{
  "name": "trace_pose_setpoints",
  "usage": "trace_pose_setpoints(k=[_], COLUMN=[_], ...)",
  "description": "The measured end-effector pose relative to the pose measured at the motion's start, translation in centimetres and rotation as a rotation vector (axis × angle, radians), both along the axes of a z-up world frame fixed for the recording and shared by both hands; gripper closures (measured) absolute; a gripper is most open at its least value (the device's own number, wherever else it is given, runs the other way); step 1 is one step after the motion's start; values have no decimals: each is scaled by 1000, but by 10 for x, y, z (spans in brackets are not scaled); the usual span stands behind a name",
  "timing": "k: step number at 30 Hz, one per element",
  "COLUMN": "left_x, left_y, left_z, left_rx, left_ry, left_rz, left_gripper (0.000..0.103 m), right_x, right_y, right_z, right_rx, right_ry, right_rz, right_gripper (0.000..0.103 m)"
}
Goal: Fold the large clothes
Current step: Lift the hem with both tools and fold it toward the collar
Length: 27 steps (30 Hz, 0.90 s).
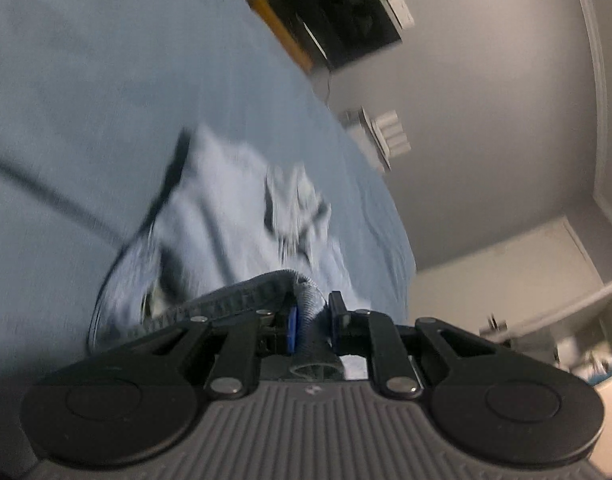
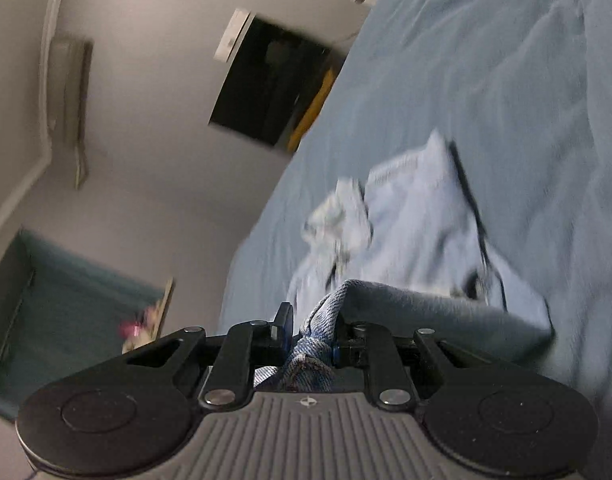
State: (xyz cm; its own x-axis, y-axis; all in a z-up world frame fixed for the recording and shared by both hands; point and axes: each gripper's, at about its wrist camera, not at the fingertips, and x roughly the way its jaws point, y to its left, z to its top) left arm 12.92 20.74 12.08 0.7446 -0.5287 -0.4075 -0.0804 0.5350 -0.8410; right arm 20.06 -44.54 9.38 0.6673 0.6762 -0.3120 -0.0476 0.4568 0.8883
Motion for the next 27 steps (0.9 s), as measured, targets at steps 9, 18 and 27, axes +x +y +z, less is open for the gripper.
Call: trace_pose_setpoints(k=[9, 18, 27], left_x=[128, 159, 85], left_y=[-7, -9, -31], left_z=[-26, -73, -33], left_rx=[147, 126, 473], left_ry=[131, 236, 82], left_rz=[119, 115, 143], left_gripper=[92, 78, 25], right_x=[117, 137, 58], right_y=[39, 55, 100], right_z=[-26, -61, -52], right_rx=[-125, -325, -690], right_ry=[44, 50, -298], right_rz=[-145, -243, -86], right_gripper=[83, 48, 37])
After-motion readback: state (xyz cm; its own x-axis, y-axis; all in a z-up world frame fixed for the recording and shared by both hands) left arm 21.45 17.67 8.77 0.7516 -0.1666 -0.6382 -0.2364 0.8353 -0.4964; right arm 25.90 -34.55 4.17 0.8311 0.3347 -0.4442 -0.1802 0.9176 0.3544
